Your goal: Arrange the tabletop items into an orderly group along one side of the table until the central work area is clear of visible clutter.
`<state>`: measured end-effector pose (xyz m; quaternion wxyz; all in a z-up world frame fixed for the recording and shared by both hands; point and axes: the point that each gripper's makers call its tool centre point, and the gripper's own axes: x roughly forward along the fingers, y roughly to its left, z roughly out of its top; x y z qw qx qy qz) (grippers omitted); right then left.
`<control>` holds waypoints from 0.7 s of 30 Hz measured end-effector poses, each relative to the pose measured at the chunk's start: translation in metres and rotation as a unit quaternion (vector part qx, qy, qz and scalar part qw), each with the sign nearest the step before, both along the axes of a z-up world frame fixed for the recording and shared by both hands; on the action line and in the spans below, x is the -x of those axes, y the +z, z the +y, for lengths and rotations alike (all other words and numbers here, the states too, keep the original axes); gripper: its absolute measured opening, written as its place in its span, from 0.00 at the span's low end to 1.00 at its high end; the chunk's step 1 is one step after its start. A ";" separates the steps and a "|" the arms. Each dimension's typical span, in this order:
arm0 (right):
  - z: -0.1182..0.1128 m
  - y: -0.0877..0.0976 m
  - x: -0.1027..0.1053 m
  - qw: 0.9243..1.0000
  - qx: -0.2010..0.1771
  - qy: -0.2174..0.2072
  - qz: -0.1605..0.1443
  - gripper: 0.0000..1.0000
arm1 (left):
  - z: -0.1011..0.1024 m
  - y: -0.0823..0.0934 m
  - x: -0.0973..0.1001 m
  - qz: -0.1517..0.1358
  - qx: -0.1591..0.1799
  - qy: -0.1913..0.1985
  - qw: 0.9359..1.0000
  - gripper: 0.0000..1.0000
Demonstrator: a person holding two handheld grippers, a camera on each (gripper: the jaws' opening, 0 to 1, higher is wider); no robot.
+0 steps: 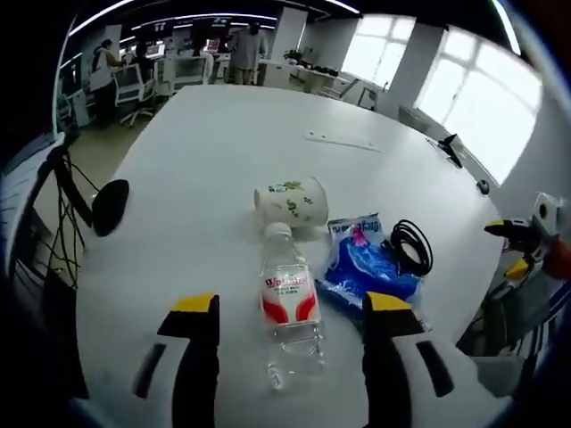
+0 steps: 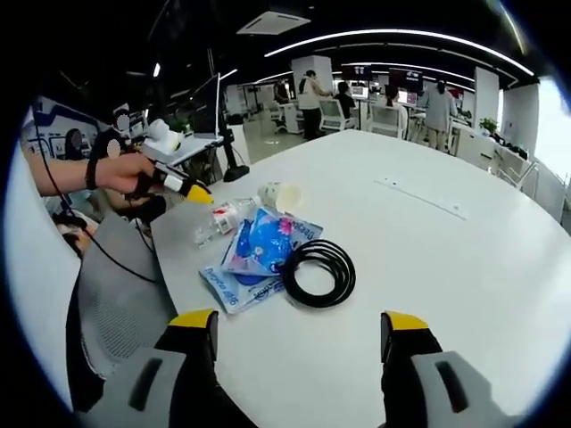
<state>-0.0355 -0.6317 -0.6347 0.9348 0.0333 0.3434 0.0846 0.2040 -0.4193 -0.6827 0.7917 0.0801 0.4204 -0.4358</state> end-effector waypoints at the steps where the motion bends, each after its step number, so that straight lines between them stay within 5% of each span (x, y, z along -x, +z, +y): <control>1: 0.001 0.000 0.000 1.000 0.000 0.000 0.000 0.76 | -0.001 -0.001 0.000 0.001 -0.003 0.003 1.000 0.63; 21: 0.012 0.002 0.002 1.000 -0.008 -0.005 -0.002 0.76 | -0.014 -0.032 0.000 0.070 -0.059 0.039 0.995 0.55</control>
